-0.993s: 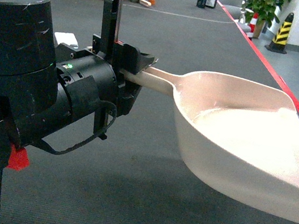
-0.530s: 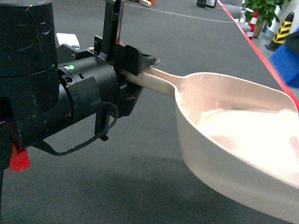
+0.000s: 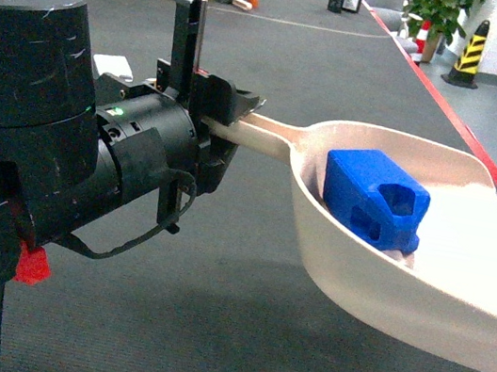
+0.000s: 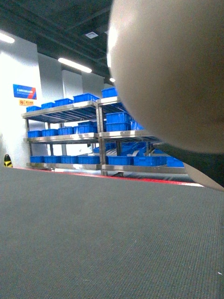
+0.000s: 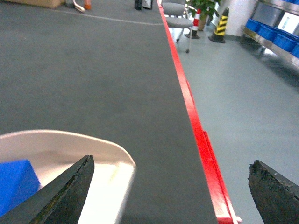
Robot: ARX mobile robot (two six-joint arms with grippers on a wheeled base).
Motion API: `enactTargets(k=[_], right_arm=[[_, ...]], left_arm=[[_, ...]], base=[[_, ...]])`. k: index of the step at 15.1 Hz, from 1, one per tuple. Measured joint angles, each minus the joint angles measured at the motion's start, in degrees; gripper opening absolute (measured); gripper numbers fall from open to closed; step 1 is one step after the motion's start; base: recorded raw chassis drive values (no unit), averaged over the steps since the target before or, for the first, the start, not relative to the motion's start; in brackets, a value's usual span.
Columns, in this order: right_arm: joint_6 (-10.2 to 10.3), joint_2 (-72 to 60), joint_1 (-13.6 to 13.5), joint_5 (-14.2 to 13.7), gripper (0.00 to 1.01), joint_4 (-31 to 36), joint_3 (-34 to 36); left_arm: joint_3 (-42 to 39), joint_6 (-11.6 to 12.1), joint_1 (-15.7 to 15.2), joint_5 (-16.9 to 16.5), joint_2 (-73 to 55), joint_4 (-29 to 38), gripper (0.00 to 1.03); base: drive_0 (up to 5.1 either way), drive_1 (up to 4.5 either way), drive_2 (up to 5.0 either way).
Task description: Place part in tray to right shelf
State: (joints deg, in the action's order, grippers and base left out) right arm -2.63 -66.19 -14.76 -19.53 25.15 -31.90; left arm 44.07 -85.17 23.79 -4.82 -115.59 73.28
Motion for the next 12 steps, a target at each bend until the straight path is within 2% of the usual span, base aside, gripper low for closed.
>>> enactTargets(k=[1,2,8,12], right_arm=[[-1.7,12.3,5.6,1.3,0.98,-8.2,7.1],[-2.1,18.0,6.6,2.6,0.98,-10.8,9.2],[-2.8,18.3,6.5,3.5,0.98,-10.3,8.7],[-2.9,18.3,6.5,3.5,0.98,-10.2,8.7]], left_arm=[[0.0,0.0,0.0,0.0,0.0,0.0,0.13],[0.0,0.0,-0.1,0.0,0.0,0.0,0.13],[0.0,0.0,-0.7,0.5,0.0,-0.2,0.13],[0.0,0.0,0.0,0.0,0.0,0.0,0.13]], base=[[0.0,0.0,0.0],[0.0,0.0,0.0],[0.0,0.0,0.0],[0.0,0.0,0.0]])
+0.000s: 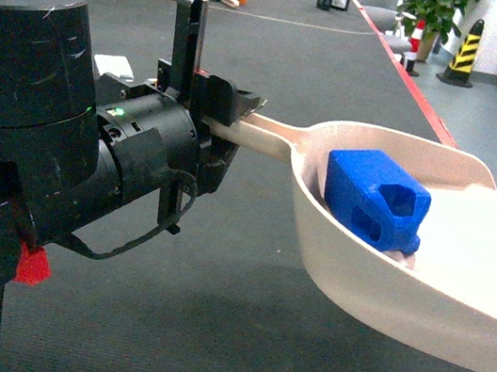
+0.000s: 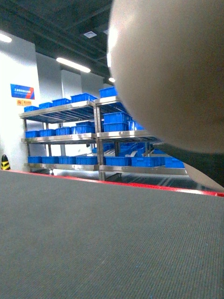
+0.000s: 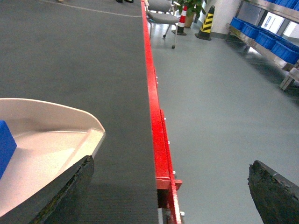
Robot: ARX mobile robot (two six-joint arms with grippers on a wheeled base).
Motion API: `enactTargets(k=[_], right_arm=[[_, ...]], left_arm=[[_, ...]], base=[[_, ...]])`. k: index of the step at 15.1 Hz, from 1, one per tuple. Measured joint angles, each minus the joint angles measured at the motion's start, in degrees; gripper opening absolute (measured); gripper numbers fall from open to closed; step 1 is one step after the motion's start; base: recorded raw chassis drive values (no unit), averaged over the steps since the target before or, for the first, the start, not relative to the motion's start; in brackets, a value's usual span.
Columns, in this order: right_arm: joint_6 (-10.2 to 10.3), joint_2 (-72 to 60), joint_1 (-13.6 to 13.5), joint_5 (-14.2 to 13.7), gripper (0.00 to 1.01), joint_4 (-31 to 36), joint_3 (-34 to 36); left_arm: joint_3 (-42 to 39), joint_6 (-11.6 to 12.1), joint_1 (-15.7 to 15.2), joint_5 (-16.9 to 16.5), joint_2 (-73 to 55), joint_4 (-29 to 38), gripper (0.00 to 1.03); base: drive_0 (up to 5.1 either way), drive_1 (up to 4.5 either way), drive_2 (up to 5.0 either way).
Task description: Place part in tray to right shelf
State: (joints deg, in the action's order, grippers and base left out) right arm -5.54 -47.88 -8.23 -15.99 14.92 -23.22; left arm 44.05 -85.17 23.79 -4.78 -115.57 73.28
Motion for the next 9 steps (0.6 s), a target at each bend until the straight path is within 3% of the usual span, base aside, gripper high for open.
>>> enactTargets(k=[1,9], right_arm=[[0.0,0.0,0.0,0.0,0.98,-0.1,0.0],[-0.1,0.0,0.0,0.0,0.98,0.0,0.0]], left_arm=[[0.0,0.0,0.0,0.2,0.0,0.0,0.13],[0.0,0.0,0.0,0.1,0.0,0.0,0.13]], base=[[0.0,0.0,0.0],[5.0,-2.44,-2.4]])
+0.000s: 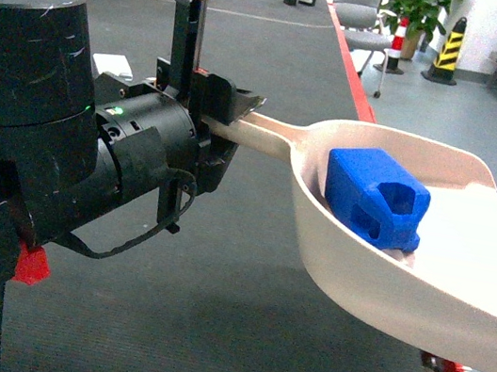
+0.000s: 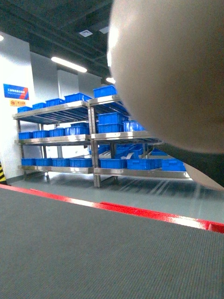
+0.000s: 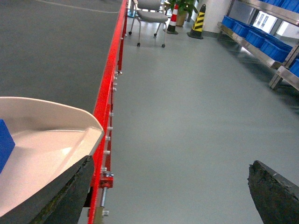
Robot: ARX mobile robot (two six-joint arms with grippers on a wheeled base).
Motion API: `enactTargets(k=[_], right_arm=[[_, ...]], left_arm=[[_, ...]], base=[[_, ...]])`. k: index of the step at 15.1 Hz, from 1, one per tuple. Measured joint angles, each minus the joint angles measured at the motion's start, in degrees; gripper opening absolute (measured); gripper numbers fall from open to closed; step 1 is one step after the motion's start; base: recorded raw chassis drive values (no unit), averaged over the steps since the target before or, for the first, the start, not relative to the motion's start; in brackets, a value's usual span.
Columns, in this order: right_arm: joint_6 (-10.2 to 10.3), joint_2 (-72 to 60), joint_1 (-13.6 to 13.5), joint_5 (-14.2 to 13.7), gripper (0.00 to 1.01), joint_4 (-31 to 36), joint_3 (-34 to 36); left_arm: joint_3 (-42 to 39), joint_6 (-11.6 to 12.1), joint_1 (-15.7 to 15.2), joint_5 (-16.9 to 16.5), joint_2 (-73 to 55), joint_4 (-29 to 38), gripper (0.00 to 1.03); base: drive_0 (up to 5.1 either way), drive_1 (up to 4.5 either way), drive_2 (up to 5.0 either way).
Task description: Place part in tray to right shelf
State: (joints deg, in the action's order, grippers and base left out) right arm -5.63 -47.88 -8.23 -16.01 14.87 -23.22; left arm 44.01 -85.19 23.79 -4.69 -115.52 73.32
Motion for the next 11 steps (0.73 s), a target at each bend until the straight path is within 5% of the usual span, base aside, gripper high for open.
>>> enactTargets(k=[11], right_arm=[[0.0,0.0,0.0,0.0,0.98,0.1,0.0]], left_arm=[[0.0,0.0,0.0,-0.2,0.1,0.0,0.13]], base=[[5.0,-2.44,-2.4]])
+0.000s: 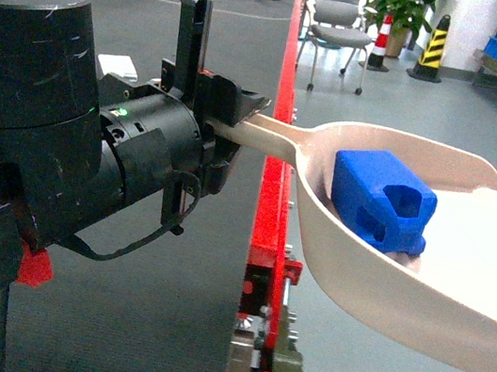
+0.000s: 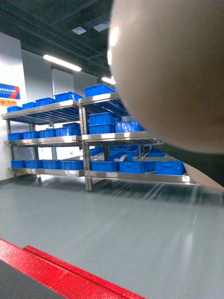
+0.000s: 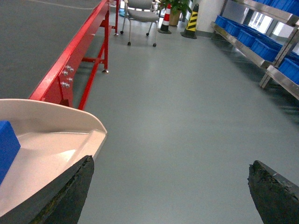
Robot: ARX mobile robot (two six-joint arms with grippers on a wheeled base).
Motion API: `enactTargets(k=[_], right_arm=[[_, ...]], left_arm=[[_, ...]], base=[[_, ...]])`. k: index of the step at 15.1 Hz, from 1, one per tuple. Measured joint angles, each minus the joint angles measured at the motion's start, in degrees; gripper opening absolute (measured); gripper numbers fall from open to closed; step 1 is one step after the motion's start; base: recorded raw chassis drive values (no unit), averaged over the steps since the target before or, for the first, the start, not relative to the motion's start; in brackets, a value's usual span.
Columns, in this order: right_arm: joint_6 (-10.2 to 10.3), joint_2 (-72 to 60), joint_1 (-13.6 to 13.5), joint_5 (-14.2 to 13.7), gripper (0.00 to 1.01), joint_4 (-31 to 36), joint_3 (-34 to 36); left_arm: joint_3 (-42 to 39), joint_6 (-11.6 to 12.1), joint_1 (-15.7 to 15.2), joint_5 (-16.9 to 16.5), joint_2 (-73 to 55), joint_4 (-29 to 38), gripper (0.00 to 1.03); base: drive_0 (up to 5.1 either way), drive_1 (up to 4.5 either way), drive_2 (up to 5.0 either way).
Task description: Place part in tray to right shelf
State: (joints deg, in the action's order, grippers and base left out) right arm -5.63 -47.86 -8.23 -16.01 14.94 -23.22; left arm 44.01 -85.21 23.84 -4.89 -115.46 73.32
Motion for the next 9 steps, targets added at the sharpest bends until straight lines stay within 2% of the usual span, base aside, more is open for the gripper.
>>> enactTargets(k=[9], right_arm=[[0.0,0.0,0.0,0.0,0.98,0.0,0.0]], left_arm=[[0.0,0.0,0.0,0.0,0.0,-0.1,0.13]], base=[[5.0,-2.46,-2.5]])
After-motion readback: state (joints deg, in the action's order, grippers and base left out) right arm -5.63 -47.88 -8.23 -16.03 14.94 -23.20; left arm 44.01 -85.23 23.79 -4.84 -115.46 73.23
